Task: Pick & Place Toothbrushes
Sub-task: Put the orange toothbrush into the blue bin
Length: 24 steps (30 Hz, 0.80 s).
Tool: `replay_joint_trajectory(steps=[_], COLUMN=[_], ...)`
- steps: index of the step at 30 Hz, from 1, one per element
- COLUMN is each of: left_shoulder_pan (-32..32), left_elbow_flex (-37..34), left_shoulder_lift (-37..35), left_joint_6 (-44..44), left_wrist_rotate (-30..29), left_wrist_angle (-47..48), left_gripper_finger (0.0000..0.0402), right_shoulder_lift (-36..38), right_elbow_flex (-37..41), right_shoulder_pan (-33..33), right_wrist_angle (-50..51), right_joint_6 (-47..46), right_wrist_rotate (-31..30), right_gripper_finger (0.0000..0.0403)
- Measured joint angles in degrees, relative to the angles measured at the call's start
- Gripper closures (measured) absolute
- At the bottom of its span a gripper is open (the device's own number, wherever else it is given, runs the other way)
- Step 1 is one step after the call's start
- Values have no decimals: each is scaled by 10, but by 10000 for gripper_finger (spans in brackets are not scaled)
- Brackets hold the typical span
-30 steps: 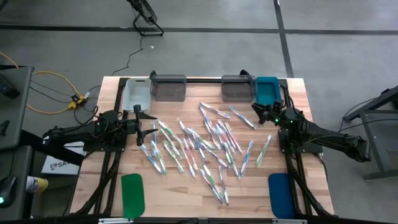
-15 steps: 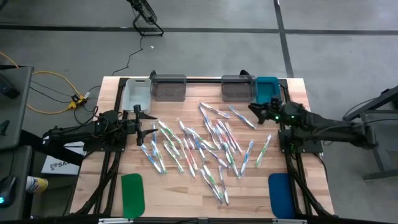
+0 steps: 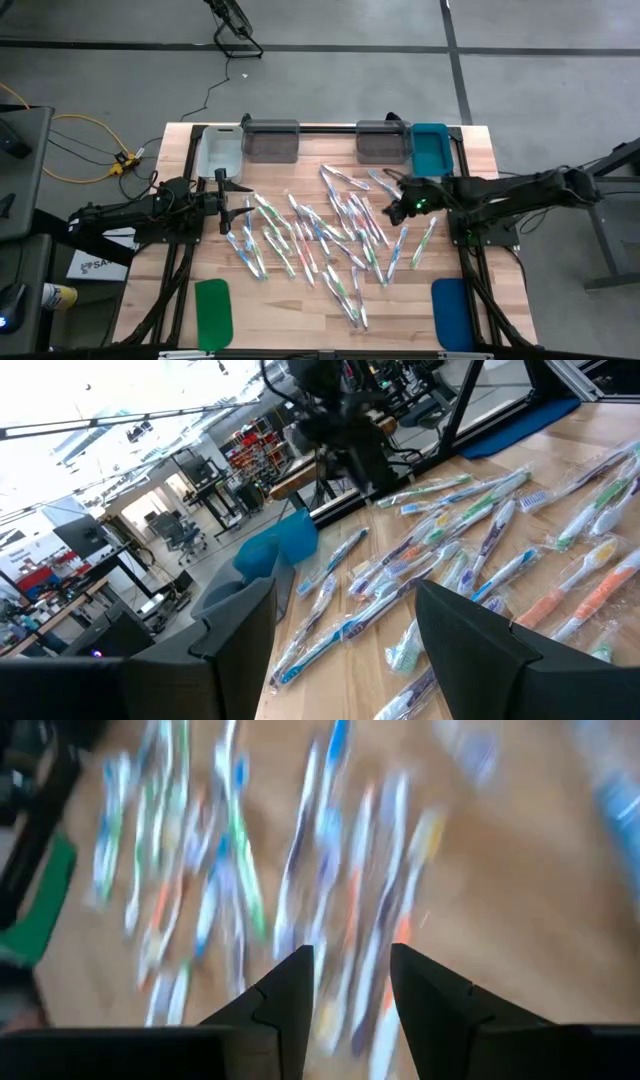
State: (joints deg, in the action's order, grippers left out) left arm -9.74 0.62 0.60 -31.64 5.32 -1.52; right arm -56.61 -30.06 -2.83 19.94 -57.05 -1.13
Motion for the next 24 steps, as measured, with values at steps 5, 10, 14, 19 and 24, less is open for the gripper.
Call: replay_joint_trajectory(steps=[5,10,14,19,24], left_shoulder_pan=[0,0,0,0,0], left_elbow_flex=[0,0,0,0,0], left_shoulder_lift=[0,0,0,0,0], left_joint_6=[0,0,0,0,0], left_wrist_rotate=[0,0,0,0,0], left_wrist_angle=[0,0,0,0,0], left_gripper_finger=[169,169,169,169,169], right_shoulder_lift=[-52,-84,-112,-170,-239], right_elbow_flex=[0,-1,-21,-88,-158], right_shoulder_pan=[13,22,34,42,43], right_wrist_angle=[4,4,23,93,168], right_joint_6=[-30,-56,-63,-57,-26], right_wrist_rotate=[26,21,-10,-54,-105], right_gripper_finger=[275,275,275,275,275])
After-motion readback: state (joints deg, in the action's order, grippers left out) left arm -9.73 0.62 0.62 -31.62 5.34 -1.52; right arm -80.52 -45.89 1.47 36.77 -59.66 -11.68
